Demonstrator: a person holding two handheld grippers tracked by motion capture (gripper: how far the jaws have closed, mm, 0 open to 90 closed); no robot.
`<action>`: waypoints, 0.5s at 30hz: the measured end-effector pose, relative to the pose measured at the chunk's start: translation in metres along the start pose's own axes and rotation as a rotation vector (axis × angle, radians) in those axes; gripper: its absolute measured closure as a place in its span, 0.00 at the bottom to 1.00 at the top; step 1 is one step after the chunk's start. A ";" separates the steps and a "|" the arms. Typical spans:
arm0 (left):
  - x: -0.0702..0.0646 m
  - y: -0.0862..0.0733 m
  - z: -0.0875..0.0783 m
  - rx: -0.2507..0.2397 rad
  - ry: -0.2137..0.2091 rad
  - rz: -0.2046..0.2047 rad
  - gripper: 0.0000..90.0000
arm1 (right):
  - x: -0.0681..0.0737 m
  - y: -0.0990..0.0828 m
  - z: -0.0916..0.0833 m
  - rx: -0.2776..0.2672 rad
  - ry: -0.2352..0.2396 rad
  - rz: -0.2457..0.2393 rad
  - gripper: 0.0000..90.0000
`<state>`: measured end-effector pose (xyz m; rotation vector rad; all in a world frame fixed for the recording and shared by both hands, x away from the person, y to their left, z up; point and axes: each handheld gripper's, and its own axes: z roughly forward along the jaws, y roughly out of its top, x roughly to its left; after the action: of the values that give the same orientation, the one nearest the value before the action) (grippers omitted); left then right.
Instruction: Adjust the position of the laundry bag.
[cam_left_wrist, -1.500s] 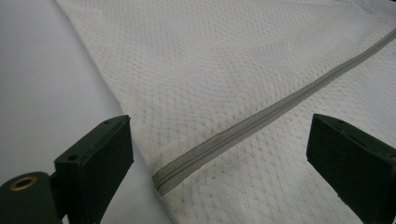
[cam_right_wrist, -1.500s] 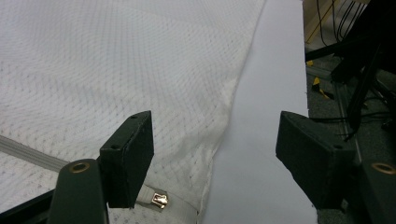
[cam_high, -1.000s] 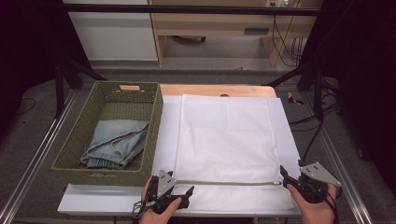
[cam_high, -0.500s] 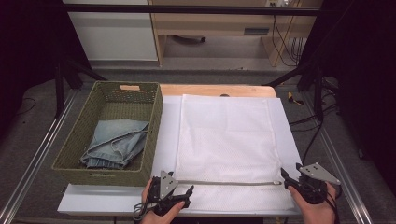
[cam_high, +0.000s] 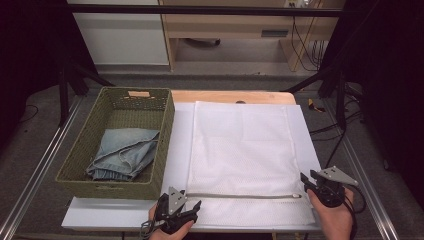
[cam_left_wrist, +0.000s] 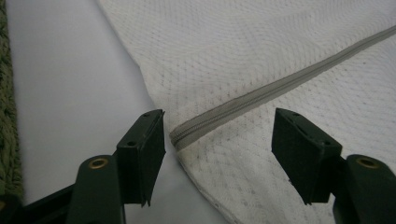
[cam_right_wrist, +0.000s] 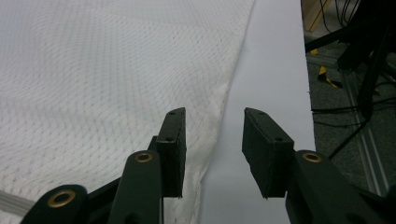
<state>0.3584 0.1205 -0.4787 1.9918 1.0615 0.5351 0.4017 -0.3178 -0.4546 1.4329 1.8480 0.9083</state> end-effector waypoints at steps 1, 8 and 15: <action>0.003 -0.002 0.002 0.005 0.001 -0.012 0.42 | -0.003 0.001 0.003 0.003 0.012 0.034 0.65; 0.003 -0.004 0.001 -0.015 0.018 -0.001 0.50 | -0.013 0.004 0.012 -0.003 0.018 0.095 0.61; 0.007 -0.007 0.009 0.003 0.004 -0.053 0.45 | -0.008 0.004 0.025 0.058 0.058 0.089 0.59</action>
<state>0.3646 0.1246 -0.4897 1.9602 1.1148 0.5094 0.4259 -0.3218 -0.4655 1.5498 1.8796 0.9565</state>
